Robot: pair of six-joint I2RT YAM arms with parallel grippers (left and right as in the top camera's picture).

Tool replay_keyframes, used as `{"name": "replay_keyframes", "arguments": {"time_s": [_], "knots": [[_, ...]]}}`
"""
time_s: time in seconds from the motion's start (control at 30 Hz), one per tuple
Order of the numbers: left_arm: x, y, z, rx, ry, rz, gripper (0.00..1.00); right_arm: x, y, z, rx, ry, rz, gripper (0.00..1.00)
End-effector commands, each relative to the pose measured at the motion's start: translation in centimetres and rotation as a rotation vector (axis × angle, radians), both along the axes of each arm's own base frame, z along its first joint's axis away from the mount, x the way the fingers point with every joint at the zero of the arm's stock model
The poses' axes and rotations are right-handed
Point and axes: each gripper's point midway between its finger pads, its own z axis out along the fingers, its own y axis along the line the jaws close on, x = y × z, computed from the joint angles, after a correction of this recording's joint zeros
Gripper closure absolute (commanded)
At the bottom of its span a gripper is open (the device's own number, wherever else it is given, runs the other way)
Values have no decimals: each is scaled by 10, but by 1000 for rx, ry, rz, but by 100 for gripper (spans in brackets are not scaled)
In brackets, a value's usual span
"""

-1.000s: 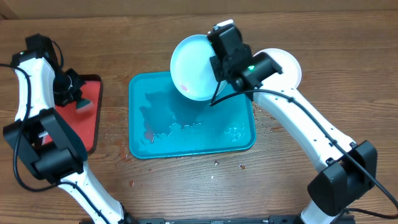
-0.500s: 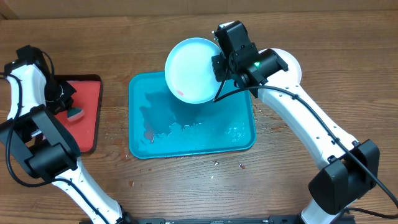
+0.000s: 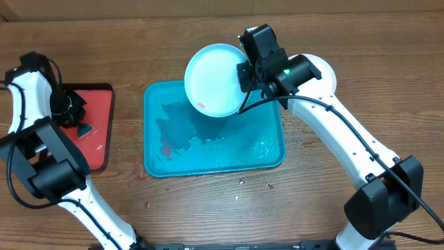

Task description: Clean dirty plates on tray and stack at the side

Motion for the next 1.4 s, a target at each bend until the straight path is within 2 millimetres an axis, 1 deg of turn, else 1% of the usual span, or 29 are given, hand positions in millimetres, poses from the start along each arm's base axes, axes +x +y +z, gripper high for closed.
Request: {"name": "replay_keyframes", "arguments": {"time_s": [0.0,0.13,0.17,0.2,0.27,0.3,0.43,0.53,0.77,0.83,0.9,0.97,1.0,1.03,1.07,1.13,1.2,1.23,1.3,1.37], "knots": [[20,-2,37,-26,-117,-34,72,0,-6,39,29,-89,-25,96],[37,-6,84,-42,-256,-44,67,0,-33,76,-30,-209,-119,96],[40,-6,93,-39,-282,-47,63,-1,-41,85,-59,-242,-147,96],[42,-6,101,-31,-307,-50,53,-2,-49,93,-98,-273,-169,96],[45,-5,110,-15,-334,-55,8,-4,-61,106,-202,-330,-191,96],[46,-5,111,-12,-340,-57,0,-5,-66,111,-266,-355,-201,96],[46,-7,109,-16,-334,-59,0,-13,-79,130,-558,-437,-224,96],[46,-7,109,-16,-335,-60,0,-18,-78,145,-671,-486,-232,96],[46,-7,109,-15,-335,-60,0,-31,-47,171,-808,-577,-161,96],[46,-7,109,-15,-335,-60,0,-34,-40,178,-823,-603,-156,96],[46,-7,109,-15,-335,-60,1,-35,-32,181,-803,-622,-141,96],[46,-7,109,-15,-335,-60,0,-33,-21,174,-748,-621,-107,96],[46,-7,109,-15,-335,-60,0,-31,-12,165,-685,-611,-77,96],[46,-7,109,-15,-335,-60,0,-29,-6,157,-660,-596,-45,96],[46,-7,109,-15,-335,-60,0,-26,3,142,-631,-560,14,96],[46,-7,109,-15,-335,-60,0,-18,9,119,-628,-511,48,96],[46,-7,109,-15,-335,-60,0,-10,4,102,-704,-482,32,96],[46,-7,109,-15,-335,-60,0,-7,-1,97,-758,-476,4,96],[46,-7,109,-15,-335,-60,0,-4,-10,91,-863,-468,-44,96],[46,-7,109,-15,-335,-60,0,-3,-16,90,-934,-472,-91,96]]}}
